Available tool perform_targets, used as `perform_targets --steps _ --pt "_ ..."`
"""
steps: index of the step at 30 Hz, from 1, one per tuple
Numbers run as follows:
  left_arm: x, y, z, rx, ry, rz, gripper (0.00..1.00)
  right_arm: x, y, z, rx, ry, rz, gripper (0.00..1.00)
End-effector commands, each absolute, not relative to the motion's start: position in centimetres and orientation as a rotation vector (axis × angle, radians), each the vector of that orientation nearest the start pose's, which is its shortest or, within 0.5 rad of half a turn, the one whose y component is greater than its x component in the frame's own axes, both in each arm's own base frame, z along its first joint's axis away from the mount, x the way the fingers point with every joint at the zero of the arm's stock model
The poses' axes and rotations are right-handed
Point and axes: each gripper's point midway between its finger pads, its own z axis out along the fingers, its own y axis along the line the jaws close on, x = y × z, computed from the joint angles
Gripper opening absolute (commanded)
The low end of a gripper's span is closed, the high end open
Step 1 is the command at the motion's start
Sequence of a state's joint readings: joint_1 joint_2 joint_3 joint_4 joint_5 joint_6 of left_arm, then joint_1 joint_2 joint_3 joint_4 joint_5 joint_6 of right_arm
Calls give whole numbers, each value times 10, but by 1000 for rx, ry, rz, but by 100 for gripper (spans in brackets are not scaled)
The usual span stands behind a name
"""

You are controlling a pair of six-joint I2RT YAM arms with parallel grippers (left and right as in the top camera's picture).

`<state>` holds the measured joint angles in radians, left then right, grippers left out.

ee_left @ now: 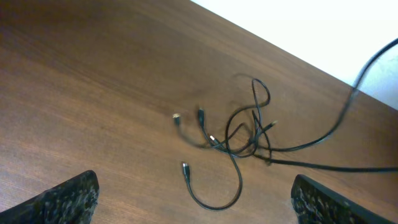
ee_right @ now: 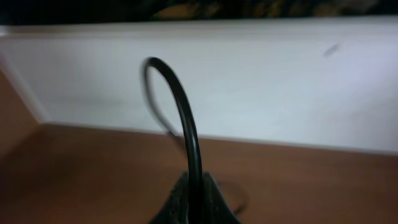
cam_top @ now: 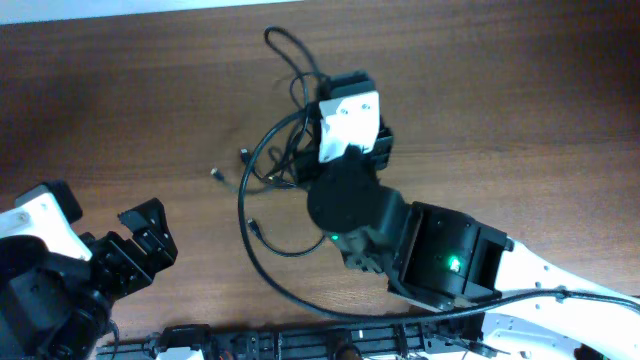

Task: Untangle cables
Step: 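Lift the grasped cable upward with the right gripper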

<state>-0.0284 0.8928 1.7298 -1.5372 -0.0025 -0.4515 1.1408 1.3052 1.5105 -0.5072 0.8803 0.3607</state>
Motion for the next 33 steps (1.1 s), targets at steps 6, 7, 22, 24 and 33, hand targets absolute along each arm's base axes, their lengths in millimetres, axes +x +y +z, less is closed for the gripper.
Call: perform_targets --steps 6,7,22,24,33 --pt "163 -6 380 -460 2259 -253 99 245 323 404 -142 1894 667 4" --pt "163 -6 380 -460 2259 -253 99 242 327 405 -161 1897 698 4" --pt "178 -12 333 -472 2387 -264 99 244 341 503 -46 1545 1027 4" --pt "184 -15 326 -465 2396 -284 99 251 331 507 -35 1513 925 4" --pt "197 -30 317 -329 2418 -345 99 275 280 495 -14 1514 408 4"
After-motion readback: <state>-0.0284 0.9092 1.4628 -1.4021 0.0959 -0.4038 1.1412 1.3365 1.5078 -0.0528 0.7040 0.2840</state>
